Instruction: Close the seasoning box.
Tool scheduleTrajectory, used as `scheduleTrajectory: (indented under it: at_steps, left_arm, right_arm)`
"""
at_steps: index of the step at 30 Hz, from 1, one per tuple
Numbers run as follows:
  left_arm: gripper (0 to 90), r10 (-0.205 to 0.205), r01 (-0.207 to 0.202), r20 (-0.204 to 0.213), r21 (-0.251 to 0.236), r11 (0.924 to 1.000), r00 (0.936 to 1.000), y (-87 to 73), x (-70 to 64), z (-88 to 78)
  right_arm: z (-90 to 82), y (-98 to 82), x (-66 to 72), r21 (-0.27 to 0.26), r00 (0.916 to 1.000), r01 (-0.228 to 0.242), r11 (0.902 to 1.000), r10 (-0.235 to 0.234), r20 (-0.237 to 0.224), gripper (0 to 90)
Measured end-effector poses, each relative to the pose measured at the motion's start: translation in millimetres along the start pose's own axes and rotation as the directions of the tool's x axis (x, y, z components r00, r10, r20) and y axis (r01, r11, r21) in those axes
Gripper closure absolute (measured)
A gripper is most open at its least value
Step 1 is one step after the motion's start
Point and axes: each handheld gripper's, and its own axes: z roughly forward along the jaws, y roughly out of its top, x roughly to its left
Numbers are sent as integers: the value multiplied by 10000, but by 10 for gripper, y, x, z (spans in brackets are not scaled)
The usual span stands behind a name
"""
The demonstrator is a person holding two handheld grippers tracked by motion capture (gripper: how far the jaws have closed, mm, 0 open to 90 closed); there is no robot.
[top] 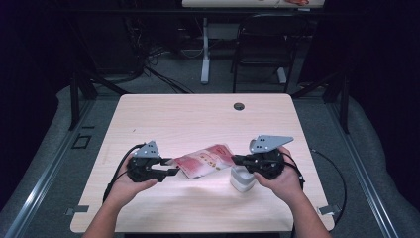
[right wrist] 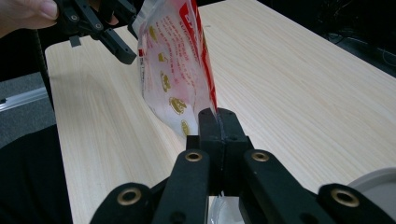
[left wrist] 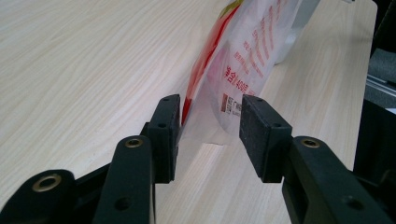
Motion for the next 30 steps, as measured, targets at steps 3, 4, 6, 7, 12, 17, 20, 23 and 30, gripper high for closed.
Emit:
scheduleTrajectory:
  at_steps: [3, 4, 6, 7, 12, 17, 20, 23, 30]
  left_arm:
    - [577, -79, 78, -45, -191, 9998, 10000, -27, 12, -15]
    - [577, -71, 70, -64, -223, 9997, 10000, -34, 15, -19]
    - [581, -84, 82, -44, -352, 9993, 10000, -47, 21, -20]
    - [581, -81, 80, -14, -353, 9993, 10000, -50, 29, -18]
    - [619, -68, 74, 156, -415, 9991, 9999, -56, 45, -24]
    - [643, -87, 92, 175, -280, 9996, 9998, -95, 53, 18]
    - [678, -13, 14, 88, -138, 9999, 10000, -109, 52, 33]
    - [707, -29, 29, 68, -107, 9999, 10000, -119, 50, 45]
    - [796, 111, -111, 27, 200, 9997, 9999, -142, 39, 104]
  right_arm:
    - [7, 27, 18, 114, 10000, 94, 9999, -94, 29, 900]
    - [15, 46, 28, 257, 9998, 159, 9995, -162, 78, 900]
    - [22, 57, 29, 319, 9998, 179, 9993, -181, 59, 900]
    - [29, 70, 32, 411, 9998, 199, 9990, -202, 70, 900]
    - [89, 172, 87, 1151, 9976, 655, 9912, -679, 165, 900]
    - [135, 251, 131, 1590, 9940, 1015, 9821, -1066, 244, 900]
    - [161, 324, 179, 1827, 9900, 1289, 9747, -1371, 328, 900]
    - [163, 359, 194, 1894, 9888, 1374, 9722, -1458, 310, 900]
    - [199, 425, 216, 1865, 9866, 1497, 9710, -1592, 366, 900]
